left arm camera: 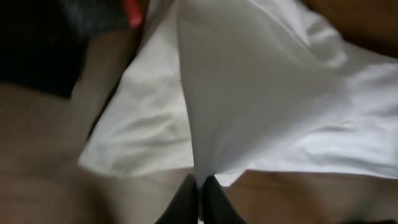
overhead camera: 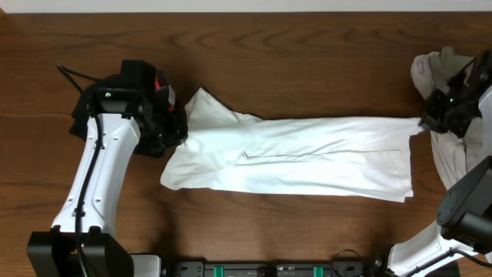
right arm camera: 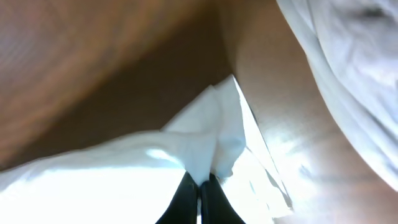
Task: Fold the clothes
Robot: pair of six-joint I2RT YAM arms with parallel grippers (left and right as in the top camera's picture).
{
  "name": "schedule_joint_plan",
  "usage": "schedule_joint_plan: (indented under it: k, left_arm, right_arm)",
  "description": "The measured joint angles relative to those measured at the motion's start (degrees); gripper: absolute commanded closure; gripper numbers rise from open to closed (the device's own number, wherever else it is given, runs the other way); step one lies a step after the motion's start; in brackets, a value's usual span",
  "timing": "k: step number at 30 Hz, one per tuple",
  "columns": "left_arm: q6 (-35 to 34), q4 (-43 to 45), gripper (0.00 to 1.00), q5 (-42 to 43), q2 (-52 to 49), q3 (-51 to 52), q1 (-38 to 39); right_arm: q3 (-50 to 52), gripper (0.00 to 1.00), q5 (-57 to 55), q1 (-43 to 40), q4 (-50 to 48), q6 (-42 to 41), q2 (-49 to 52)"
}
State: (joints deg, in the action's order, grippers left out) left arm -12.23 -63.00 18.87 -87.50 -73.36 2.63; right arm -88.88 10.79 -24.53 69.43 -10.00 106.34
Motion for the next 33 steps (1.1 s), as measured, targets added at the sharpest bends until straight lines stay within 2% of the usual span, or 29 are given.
schedule_joint_plan:
  k: [6, 15, 17, 18, 19, 21, 22, 29, 33]
  left_arm:
    - [0.0, -5.03, 0.94, -3.04, 0.0, 0.0, -0.02]
    - [0.0, -6.84, 0.93, -4.76, 0.02, 0.0, -0.02]
    - [0.07, -7.28, 0.83, -5.14, 0.0, 0.0, -0.02]
    - [0.2, -7.5, 0.68, -5.29, 0.02, 0.0, -0.02]
    - [0.11, -7.67, 0.53, -5.51, 0.02, 0.0, -0.02]
    - [-0.04, -7.98, 0.33, -5.77, 0.02, 0.0, -0.02]
    - [0.13, -8.11, 0.32, -6.08, 0.02, -0.02, -0.02]
    - [-0.44, -5.75, 0.29, -8.17, 0.02, 0.0, -0.28]
    - [-0.42, -2.8, 0.3, -8.35, 0.02, -0.02, -0.28]
  right_arm:
    - [0.0, 0.97, -0.81, -0.2, 4.0, 2.19, 0.0]
    - [0.0, 0.92, -1.42, -0.22, 7.67, 5.16, 0.0]
    - [0.0, 0.87, -1.62, -0.22, 7.69, 5.55, 0.0]
    - [0.0, 0.78, -1.7, -0.22, 7.72, 5.66, 0.0]
    - [0.0, 0.6, -1.75, -0.22, 7.74, 5.95, 0.0]
    - [0.0, 0.4, -1.99, -0.22, 7.98, 6.29, 0.0]
    - [0.0, 0.34, -2.19, -0.22, 8.11, 6.23, 0.0]
    - [0.0, 0.31, -2.91, -0.22, 7.63, 6.71, 0.0]
    - [0.0, 0.22, -2.97, -0.22, 4.66, 5.75, 0.0]
